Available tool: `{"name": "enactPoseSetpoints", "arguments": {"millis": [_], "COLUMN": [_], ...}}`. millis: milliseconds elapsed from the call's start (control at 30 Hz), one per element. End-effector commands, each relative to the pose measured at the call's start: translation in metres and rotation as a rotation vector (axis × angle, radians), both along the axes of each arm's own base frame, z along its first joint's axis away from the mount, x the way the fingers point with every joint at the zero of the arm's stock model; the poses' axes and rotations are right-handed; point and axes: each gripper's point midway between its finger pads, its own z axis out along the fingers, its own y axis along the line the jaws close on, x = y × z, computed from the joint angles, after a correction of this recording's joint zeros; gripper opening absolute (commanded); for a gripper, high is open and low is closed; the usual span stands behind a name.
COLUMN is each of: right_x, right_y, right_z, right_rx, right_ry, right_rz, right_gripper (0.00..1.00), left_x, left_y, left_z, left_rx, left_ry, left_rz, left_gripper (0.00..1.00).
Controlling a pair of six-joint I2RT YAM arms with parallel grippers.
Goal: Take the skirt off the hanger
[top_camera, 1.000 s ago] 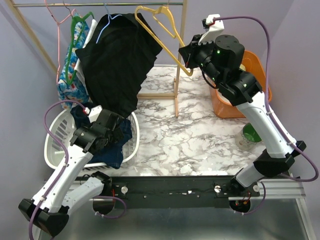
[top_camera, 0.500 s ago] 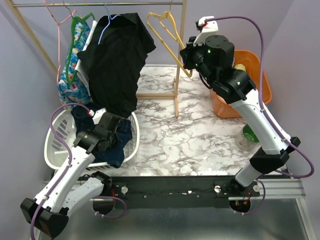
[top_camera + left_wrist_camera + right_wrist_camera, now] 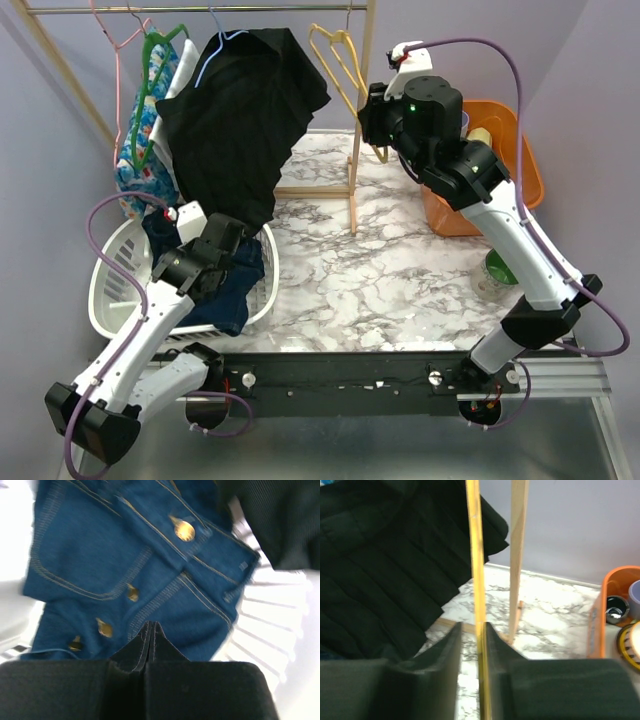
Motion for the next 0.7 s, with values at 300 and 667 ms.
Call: {"name": "enactPoseSetpoints", "arguments": {"millis": [300, 667], "right_x": [-0.039, -0.103], "right_y": [-0.003, -0.027], "right_z": [0.025, 0.043], "right_rx": [0.074, 0.163], "right_ry": [-0.015, -0.072], "right_rz": [0.126, 0.278], "right_gripper": [0.82, 0.84], "left_x": [0.044, 0.09], "left_y": [-0.045, -0.04], "left_z": [0.129, 0.287], "left_rx": [-0.02, 0.221], "left_ry": [-0.341, -0.616], "left_rz": [-0.398, -0.449], "left_gripper": [0.86, 0.89]}}
